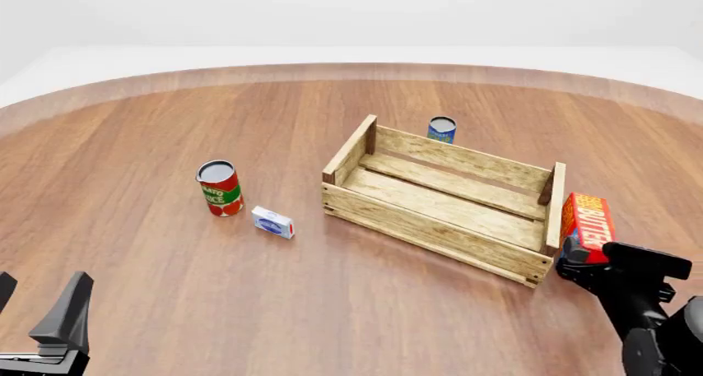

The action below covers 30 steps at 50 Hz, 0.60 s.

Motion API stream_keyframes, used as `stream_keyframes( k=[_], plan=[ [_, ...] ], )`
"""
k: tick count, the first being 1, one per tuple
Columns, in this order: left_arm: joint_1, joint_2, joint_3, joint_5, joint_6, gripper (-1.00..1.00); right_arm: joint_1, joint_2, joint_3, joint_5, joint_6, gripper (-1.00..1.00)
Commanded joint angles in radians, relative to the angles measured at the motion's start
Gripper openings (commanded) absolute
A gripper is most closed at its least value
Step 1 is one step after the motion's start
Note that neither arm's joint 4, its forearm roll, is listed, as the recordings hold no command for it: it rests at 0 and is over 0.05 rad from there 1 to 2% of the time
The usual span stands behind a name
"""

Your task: Pick up the butter and put it in the tray.

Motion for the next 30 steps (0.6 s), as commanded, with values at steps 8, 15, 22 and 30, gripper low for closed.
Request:
stream_keyframes(
  k=[8, 15, 22, 30],
  plan=[
    [0.000, 0.000, 0.000, 0.000, 0.000, 1.00, 0.005, 0.066, -0.034, 0.000, 0.008, 1.00],
    [0.000, 0.000, 0.000, 0.000, 0.000, 1.00, 0.000, 0.083, -0.042, 0.000, 0.007, 1.00],
    [0.000, 0.000, 0.000, 0.000, 0.000, 1.00, 0.003, 0.096, -0.048, 0.000, 0.014, 1.00],
    [0.000, 0.000, 0.000, 0.000, 0.000, 1.00, 0.005, 0.094, -0.044, 0.000, 0.020, 1.00]
  ],
)
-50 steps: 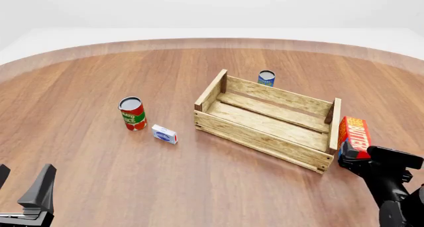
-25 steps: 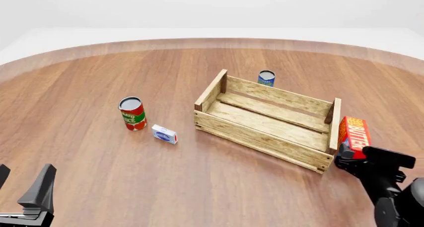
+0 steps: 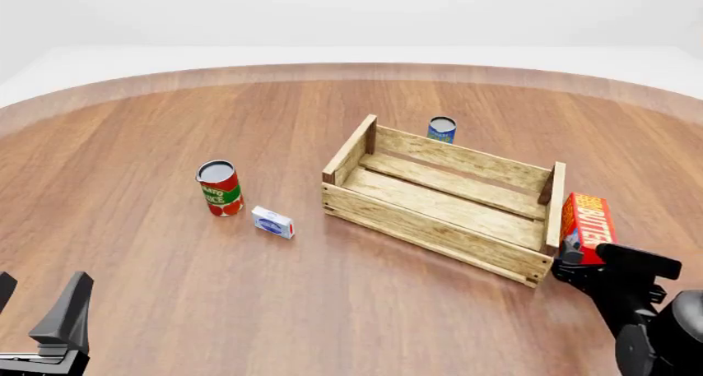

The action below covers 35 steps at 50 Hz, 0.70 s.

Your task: Pick up the butter and put it in the tray.

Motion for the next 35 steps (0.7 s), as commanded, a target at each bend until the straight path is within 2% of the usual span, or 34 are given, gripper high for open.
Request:
stream_keyframes(
  k=[1, 2, 3, 35],
  plan=[
    [0.000, 0.000, 0.000, 0.000, 0.000, 1.00, 0.002, 0.019, -0.006, 0.000, 0.008, 1.00],
    [0.000, 0.000, 0.000, 0.000, 0.000, 1.00, 0.003, 0.012, -0.003, 0.000, 0.013, 1.00],
    [0.000, 0.000, 0.000, 0.000, 0.000, 1.00, 0.005, 0.011, -0.002, 0.000, 0.017, -1.00],
    [0.000, 0.000, 0.000, 0.000, 0.000, 1.00, -0.043, -0.181, 0.095, 0.000, -0.002, -1.00]
  ],
)
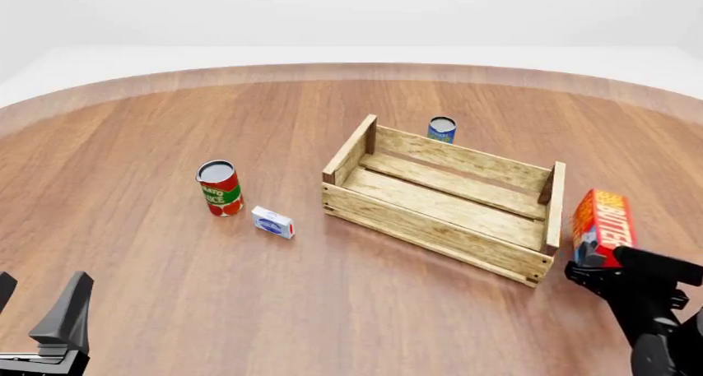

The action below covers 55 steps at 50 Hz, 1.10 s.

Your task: Pick up the butter and put it in the tray.

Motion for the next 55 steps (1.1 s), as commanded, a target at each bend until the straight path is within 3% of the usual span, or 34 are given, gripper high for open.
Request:
stream_keyframes(
  k=[1, 11, 13, 45, 55],
  plan=[
    [0.000, 0.000, 0.000, 0.000, 0.000, 1.00, -0.006, -0.079, 0.031, -0.005, 0.012, -1.00],
    [0.000, 0.000, 0.000, 0.000, 0.000, 1.00, -0.008, -0.145, 0.077, -0.005, 0.011, -1.00],
    [0.000, 0.000, 0.000, 0.000, 0.000, 1.00, -0.011, -0.166, 0.091, -0.005, 0.033, -1.00],
    [0.000, 0.000, 0.000, 0.000, 0.000, 1.00, 0.024, -0.357, 0.208, 0.000, -0.004, -1.00],
    [0.000, 0.000, 0.000, 0.000, 0.000, 1.00, 0.039, -0.577, 0.207, 0.202, -0.021, -1.00]
  ],
)
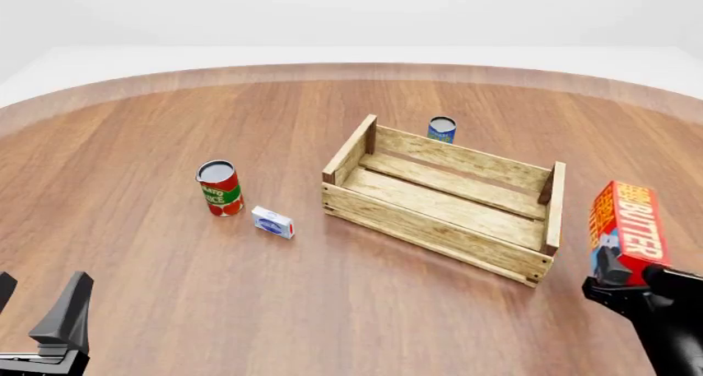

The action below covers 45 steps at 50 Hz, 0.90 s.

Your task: Pick up the butter and put it in the tray.

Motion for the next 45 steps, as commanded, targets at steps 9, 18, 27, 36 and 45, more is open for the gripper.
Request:
stream_keyframes(
  k=[9, 18, 27, 36, 45],
  plan=[
    [0.000, 0.000, 0.000, 0.000, 0.000, 1.00, 0.044, -0.365, 0.000, 0.309, -0.008, -1.00],
    [0.000, 0.000, 0.000, 0.000, 0.000, 1.00, 0.074, -0.520, -0.014, 0.453, -0.031, -1.00],
    [0.000, 0.000, 0.000, 0.000, 0.000, 1.00, 0.098, -0.674, -0.062, 0.633, -0.042, -1.00],
    [0.000, 0.000, 0.000, 0.000, 0.000, 1.00, 0.127, -0.802, -0.124, 0.795, -0.048, -1.00],
    [0.000, 0.000, 0.000, 0.000, 0.000, 1.00, 0.164, -0.818, -0.168, 0.859, -0.065, -1.00]
  ],
)
